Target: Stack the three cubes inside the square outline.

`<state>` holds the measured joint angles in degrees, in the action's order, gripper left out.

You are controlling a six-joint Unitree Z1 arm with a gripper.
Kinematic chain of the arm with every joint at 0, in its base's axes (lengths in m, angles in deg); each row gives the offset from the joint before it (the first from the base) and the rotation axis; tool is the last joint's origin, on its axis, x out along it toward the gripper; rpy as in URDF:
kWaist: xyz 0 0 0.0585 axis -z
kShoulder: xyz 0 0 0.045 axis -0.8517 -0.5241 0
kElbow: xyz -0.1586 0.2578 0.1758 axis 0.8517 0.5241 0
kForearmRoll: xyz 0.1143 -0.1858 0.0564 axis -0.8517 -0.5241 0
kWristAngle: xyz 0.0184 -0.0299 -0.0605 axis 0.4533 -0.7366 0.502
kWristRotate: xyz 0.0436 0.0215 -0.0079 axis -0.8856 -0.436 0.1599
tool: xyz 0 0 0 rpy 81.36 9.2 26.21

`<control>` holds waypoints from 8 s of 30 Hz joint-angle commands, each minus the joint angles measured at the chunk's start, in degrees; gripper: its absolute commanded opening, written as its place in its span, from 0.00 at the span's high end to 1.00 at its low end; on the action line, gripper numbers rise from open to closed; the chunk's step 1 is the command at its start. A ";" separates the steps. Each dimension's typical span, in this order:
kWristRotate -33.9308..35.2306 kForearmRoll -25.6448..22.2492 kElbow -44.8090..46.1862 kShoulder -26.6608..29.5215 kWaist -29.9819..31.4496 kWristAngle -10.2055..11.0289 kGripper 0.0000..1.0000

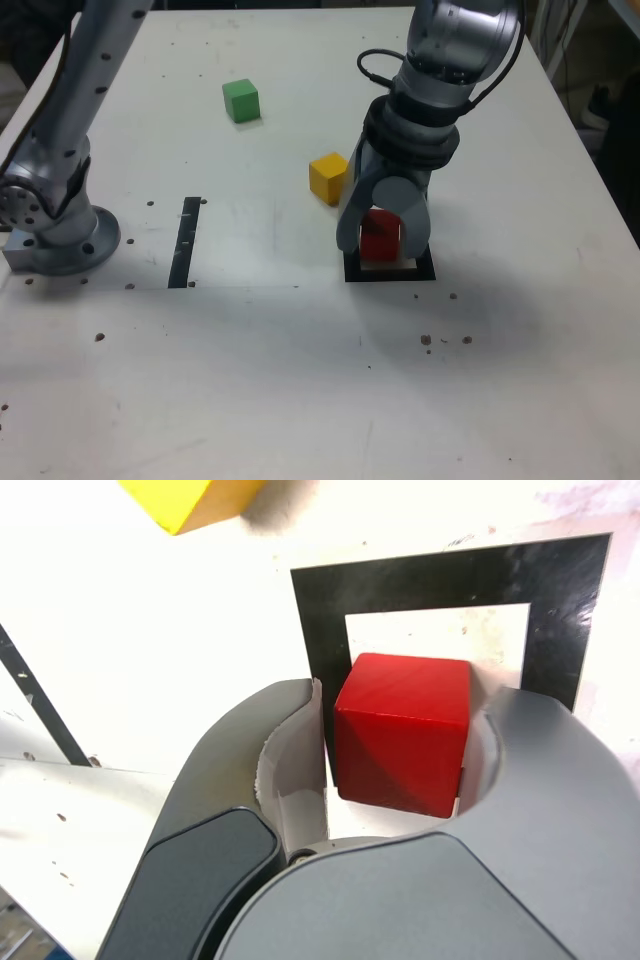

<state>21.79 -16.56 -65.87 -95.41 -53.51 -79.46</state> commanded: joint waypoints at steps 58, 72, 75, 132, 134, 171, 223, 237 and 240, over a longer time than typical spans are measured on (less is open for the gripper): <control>-40.28 16.71 23.05 11.62 -12.13 13.71 0.14; -41.41 14.56 22.70 11.01 -11.62 15.29 0.47; -41.43 14.83 22.23 10.84 -11.54 14.81 0.57; -3.67 -3.41 1.41 9.98 0.83 2.50 0.92; -3.30 -3.29 1.49 9.59 0.96 2.06 0.92; -0.82 -1.06 0.61 6.29 2.20 3.40 0.62; -17.95 -2.48 11.72 18.97 -45.10 15.32 0.01; -23.08 10.36 17.48 12.33 -52.60 12.48 0.01; -23.31 10.59 17.35 10.38 -53.16 12.84 0.01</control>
<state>-1.41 -6.06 -48.27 -84.31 -106.43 -66.73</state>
